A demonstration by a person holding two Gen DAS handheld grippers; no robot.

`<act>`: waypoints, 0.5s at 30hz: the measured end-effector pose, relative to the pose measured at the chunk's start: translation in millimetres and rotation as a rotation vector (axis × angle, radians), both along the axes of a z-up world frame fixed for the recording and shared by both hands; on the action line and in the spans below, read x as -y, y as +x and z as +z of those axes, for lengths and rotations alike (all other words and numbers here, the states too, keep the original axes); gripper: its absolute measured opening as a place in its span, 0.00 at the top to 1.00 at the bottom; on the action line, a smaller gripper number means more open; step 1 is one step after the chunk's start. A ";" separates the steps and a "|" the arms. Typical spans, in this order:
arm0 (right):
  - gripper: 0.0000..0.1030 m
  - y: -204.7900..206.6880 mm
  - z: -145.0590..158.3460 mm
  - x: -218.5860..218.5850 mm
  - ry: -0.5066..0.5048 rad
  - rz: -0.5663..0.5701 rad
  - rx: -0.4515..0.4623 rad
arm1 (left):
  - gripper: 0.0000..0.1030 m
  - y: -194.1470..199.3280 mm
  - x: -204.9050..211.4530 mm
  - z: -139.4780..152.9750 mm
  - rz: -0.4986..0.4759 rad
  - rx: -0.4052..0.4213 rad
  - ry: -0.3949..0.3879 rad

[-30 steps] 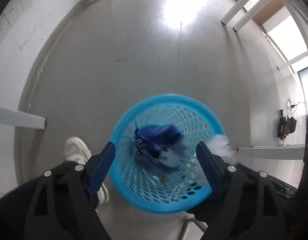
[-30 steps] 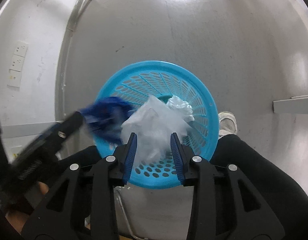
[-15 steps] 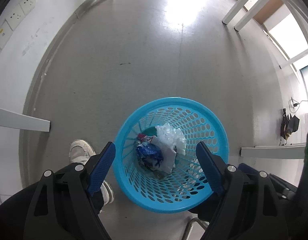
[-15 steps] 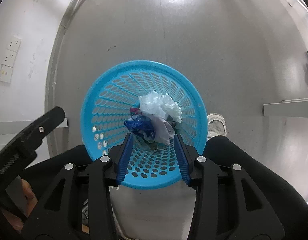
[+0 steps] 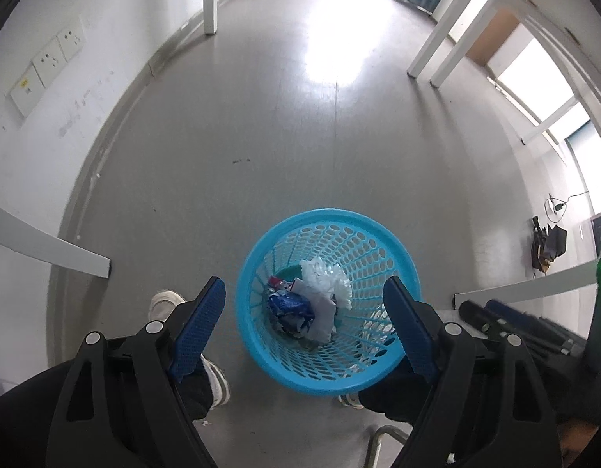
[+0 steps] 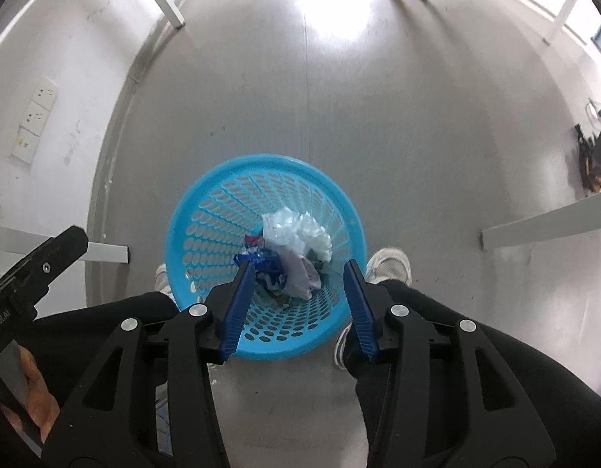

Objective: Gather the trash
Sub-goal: 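Raise both tools from the wastebasket back over the table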

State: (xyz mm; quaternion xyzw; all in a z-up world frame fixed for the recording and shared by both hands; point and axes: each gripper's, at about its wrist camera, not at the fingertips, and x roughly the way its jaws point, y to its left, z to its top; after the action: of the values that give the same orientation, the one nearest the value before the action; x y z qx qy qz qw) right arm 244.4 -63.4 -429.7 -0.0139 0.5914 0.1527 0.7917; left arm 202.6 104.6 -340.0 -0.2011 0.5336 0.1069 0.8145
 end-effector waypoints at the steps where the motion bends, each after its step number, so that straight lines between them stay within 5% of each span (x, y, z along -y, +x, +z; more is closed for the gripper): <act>1: 0.53 -4.5 6.0 1.0 -0.006 0.009 0.015 | 0.18 -3.9 0.0 4.1 -0.005 0.008 0.002; 15: 0.39 -78.6 85.9 26.8 0.081 0.115 0.195 | 0.11 -67.1 13.3 64.7 -0.090 0.128 0.073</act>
State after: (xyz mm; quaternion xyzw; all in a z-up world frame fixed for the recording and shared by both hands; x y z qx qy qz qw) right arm 165.9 -90.2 -343.8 -0.0307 0.5031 0.2193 0.8354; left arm 135.5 91.3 -275.4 -0.1537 0.4847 0.0767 0.8576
